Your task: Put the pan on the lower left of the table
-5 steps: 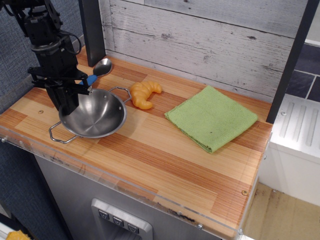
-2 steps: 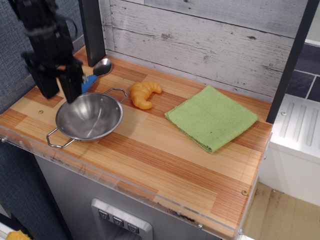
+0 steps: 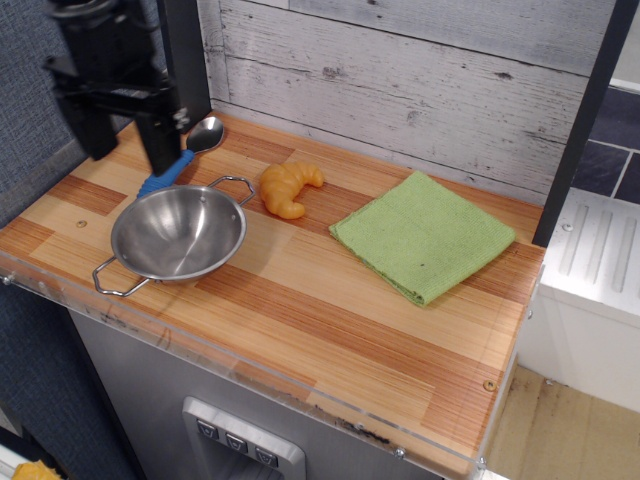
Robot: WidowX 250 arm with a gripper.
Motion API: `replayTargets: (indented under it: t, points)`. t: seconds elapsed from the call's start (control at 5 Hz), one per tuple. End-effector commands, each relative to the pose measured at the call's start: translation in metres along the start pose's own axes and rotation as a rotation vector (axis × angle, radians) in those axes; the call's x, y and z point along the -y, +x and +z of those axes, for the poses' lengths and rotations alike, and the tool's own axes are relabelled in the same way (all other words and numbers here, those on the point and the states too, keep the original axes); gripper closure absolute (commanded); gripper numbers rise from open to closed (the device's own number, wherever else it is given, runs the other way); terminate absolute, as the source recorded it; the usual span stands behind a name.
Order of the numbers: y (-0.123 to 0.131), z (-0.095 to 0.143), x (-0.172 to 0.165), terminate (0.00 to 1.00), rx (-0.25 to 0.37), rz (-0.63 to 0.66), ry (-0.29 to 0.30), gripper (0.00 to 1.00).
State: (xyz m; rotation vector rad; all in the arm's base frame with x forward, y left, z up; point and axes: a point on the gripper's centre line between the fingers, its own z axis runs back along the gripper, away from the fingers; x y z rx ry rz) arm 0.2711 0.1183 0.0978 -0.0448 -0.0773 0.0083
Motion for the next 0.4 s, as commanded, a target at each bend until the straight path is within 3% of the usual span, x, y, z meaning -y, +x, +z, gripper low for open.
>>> replayTargets:
  t: [0.0,0.2]
  points:
    - [-0.0061,0.0208,0.0038,0.0,0.065,0.06,0.003,0.0]
    - [-0.0061,0.0208,0.0038,1.0,0.065,0.06,0.003,0.0]
